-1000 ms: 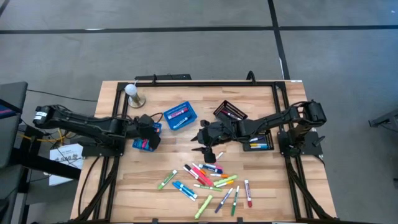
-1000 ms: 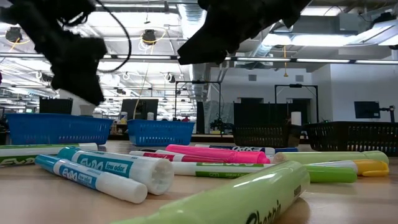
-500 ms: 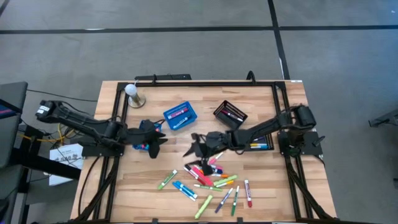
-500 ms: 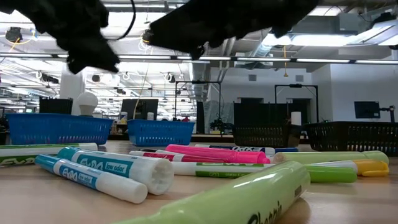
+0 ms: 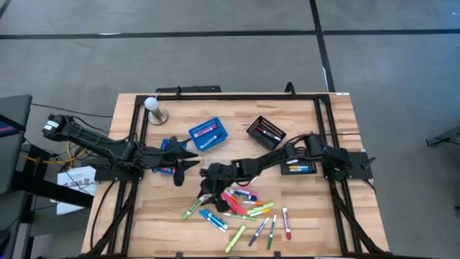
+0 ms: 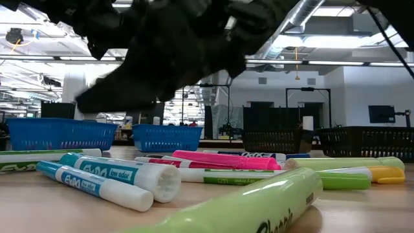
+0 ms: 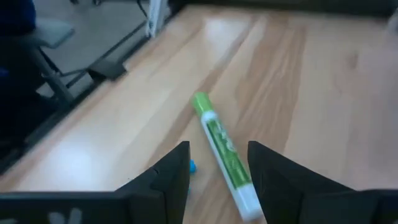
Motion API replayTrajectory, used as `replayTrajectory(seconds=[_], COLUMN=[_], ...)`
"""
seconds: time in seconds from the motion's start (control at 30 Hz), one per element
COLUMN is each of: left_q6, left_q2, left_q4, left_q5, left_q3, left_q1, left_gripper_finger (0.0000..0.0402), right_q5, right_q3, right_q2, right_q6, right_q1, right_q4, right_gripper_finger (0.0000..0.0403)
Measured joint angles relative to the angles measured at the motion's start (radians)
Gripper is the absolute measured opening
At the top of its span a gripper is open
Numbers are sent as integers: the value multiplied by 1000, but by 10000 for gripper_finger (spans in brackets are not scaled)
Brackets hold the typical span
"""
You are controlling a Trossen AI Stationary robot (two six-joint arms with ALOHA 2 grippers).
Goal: Pick & Place Markers
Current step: Put the light green marker pen into the right blue bin
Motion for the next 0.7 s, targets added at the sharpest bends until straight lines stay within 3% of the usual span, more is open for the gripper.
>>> replayTrajectory(seconds=[0.4, 0.63, 0.7], left_q6=[0, 0, 0], left_q2=[3, 3, 3], left_q4=[6, 7, 7], left_q5=[0, 0, 0], left_q3=[-3, -3, -3], left_q1=[0, 0, 0], left_gripper_finger=[127, 127, 127], right_q5=[0, 6, 12], right_q3=[97, 95, 94], right_q2=[140, 117, 96], right_q6=[-52, -21, -10], right_q1=[-13, -39, -49], right_q4=[-55, -106, -152], right_gripper_finger=[128, 61, 58])
